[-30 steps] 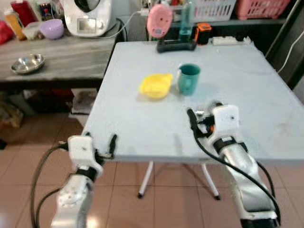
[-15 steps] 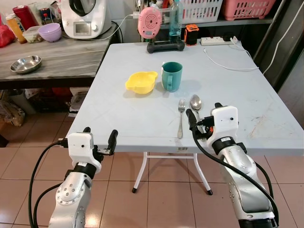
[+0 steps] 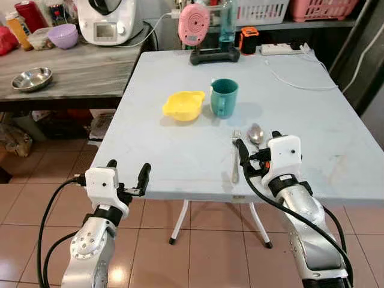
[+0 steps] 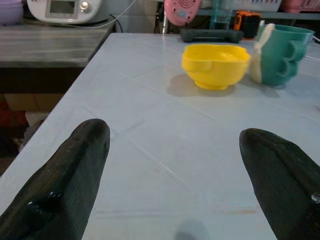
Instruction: Setting the table
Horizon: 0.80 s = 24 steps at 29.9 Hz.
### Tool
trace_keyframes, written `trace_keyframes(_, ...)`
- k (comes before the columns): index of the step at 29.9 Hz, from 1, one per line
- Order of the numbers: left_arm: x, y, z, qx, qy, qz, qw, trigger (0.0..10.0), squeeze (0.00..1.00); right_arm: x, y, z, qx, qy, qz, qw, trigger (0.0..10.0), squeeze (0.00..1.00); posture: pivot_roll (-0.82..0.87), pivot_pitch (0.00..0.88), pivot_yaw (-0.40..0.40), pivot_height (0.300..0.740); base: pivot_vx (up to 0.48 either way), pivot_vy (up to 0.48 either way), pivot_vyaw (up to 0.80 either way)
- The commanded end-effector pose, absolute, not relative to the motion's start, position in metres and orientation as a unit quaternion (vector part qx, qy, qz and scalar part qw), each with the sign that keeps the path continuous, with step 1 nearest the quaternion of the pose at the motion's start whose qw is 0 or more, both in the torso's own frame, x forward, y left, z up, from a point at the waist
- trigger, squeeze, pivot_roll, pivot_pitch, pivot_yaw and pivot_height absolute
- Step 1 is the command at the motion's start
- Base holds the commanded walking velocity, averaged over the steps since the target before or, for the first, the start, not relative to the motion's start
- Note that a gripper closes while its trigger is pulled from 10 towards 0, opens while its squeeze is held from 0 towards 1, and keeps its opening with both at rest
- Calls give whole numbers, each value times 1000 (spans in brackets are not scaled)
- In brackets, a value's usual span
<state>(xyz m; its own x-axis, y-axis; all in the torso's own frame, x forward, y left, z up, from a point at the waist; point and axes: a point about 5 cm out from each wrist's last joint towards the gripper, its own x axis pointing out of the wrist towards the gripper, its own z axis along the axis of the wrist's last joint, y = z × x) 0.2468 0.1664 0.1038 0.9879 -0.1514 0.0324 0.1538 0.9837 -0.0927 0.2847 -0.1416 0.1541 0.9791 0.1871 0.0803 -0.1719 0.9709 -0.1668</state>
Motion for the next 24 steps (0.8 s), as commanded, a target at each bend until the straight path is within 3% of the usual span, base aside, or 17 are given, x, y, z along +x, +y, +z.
trace_keyframes(1, 245, 168, 105, -48, -16, -77, 996, 10000, 0, 283, -139, 157, -80, -56, 99, 990, 10000, 0, -101, 80, 80, 740, 349, 0, 0)
trace_keyframes(24, 244, 162, 103, -53, -9, -98, 994, 10000, 0, 279, -141, 153, -83, -49, 103, 990, 10000, 0, -107, 79, 86, 740, 349, 0, 0)
